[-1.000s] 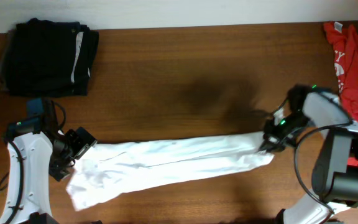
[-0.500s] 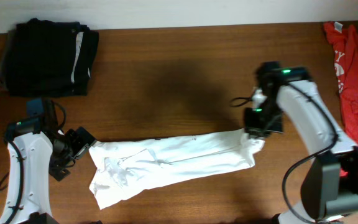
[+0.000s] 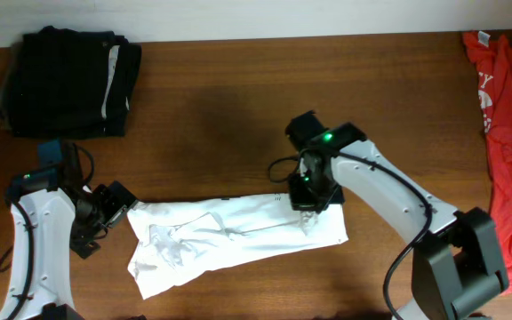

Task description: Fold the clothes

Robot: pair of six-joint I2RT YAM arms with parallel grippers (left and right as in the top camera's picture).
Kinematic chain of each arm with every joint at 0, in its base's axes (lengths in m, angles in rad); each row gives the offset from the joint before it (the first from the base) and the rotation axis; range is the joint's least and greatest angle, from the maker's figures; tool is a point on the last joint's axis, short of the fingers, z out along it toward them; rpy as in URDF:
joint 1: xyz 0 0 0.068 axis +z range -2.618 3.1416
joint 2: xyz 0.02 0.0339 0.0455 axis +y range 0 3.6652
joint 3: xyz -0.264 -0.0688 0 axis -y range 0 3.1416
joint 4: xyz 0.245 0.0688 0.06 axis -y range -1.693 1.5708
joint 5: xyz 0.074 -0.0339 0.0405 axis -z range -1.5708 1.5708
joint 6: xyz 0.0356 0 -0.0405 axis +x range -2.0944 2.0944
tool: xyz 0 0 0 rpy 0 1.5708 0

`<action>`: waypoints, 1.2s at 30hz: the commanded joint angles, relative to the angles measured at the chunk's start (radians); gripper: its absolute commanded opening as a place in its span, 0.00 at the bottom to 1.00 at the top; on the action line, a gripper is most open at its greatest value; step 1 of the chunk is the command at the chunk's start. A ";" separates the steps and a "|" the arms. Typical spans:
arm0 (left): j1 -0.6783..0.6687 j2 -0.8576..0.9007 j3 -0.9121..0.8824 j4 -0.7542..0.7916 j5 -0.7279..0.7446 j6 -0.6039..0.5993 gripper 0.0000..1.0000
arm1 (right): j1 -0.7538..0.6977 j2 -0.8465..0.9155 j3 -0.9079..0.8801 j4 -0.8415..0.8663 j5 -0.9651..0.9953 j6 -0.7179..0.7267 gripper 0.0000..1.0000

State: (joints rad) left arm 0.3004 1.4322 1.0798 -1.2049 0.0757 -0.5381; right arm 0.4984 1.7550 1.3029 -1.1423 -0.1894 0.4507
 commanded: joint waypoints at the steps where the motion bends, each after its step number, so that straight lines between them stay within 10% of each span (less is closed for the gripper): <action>1: 0.001 0.002 0.001 -0.001 0.007 0.017 0.99 | 0.052 0.005 -0.012 0.016 -0.016 0.089 0.04; 8: 0.001 0.002 0.001 -0.001 0.007 0.017 0.99 | 0.140 0.005 -0.024 0.077 -0.045 0.117 0.27; 11: 0.001 0.002 0.001 -0.001 0.007 0.017 0.99 | 0.163 0.005 -0.024 0.080 -0.045 0.116 0.98; 21: 0.001 0.002 0.001 -0.001 0.007 0.017 0.99 | 0.000 0.005 0.075 -0.142 0.045 -0.036 0.99; 27: 0.001 0.002 0.001 -0.002 0.007 0.017 0.99 | -0.015 0.005 0.000 -0.082 0.043 -0.030 0.16; 36: 0.001 0.002 0.001 -0.006 0.008 0.017 0.99 | 0.098 0.005 -0.183 0.166 -0.054 0.064 0.07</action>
State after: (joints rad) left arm 0.3004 1.4322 1.0794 -1.2087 0.0757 -0.5381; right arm 0.5537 1.7565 1.1561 -1.0180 -0.2119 0.4545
